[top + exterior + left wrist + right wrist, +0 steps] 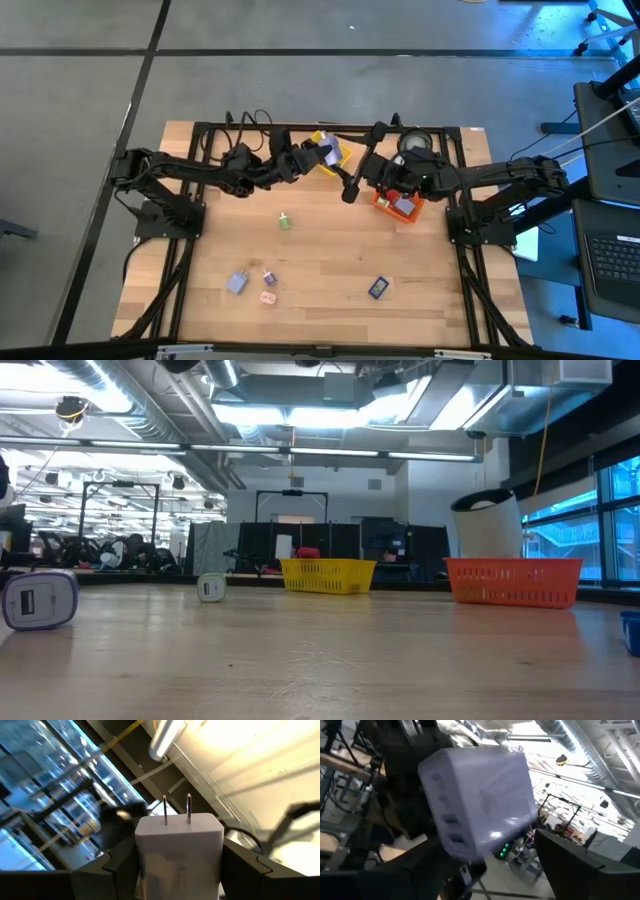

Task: Pick & Place Office items
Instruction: Put the top purple charger adapter into the orange bin

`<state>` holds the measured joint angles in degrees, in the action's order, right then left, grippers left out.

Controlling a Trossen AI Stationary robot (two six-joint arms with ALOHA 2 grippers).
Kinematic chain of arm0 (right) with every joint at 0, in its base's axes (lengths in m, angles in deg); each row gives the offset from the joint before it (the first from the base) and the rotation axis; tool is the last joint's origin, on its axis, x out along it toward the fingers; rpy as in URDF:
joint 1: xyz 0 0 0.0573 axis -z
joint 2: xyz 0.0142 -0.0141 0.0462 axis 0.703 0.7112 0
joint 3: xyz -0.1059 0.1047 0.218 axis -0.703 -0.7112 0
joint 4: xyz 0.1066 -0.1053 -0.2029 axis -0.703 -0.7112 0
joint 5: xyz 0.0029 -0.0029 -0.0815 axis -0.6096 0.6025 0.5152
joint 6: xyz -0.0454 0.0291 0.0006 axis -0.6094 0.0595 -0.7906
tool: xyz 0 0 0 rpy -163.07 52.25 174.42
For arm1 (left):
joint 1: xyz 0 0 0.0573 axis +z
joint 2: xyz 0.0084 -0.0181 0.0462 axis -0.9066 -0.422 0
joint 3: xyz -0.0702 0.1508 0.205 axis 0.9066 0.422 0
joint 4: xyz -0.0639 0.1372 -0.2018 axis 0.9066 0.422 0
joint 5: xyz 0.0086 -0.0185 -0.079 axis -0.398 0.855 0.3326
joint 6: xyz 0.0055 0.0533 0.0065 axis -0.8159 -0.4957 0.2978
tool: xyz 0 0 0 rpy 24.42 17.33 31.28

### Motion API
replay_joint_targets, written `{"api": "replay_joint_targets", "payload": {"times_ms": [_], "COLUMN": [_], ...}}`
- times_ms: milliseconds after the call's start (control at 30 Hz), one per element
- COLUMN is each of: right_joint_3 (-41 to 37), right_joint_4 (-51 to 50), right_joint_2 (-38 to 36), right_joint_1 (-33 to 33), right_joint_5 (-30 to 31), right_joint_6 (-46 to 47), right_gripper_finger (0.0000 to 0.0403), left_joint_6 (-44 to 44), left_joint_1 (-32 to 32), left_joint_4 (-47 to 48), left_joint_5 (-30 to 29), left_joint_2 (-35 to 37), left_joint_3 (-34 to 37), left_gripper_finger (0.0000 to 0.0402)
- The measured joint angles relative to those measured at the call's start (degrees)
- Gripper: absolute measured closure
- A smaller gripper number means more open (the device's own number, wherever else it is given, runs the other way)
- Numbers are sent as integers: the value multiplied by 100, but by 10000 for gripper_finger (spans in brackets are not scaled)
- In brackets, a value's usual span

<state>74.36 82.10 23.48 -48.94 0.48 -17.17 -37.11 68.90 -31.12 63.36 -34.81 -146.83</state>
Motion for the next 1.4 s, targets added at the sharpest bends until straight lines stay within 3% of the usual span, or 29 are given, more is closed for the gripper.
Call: {"api": "replay_joint_targets", "payload": {"times_ms": [400,667,867,1067,1400], "right_joint_3": [-6,-6,-6,-6,-6], "right_joint_4": [124,146,157,147,113], "right_joint_2": [3,-2,-2,-2,-19], "right_joint_1": [-4,-91,-178,-181,-181], "right_joint_5": [43,872,900,896,919], "right_joint_6": [-98,-455,-590,-477,71], "right_gripper_finger": [113,113,124,163,270], "left_joint_6": [-9,-11,14,142,154], "left_joint_1": [66,92,85,85,87], "left_joint_4": [42,115,122,125,79], "left_joint_5": [-65,-291,-384,-470,-655], "left_joint_2": [0,0,0,0,12], "left_joint_3": [-4,-4,-4,-8,-12], "left_gripper_finger": [187,175,178,180,180]}}
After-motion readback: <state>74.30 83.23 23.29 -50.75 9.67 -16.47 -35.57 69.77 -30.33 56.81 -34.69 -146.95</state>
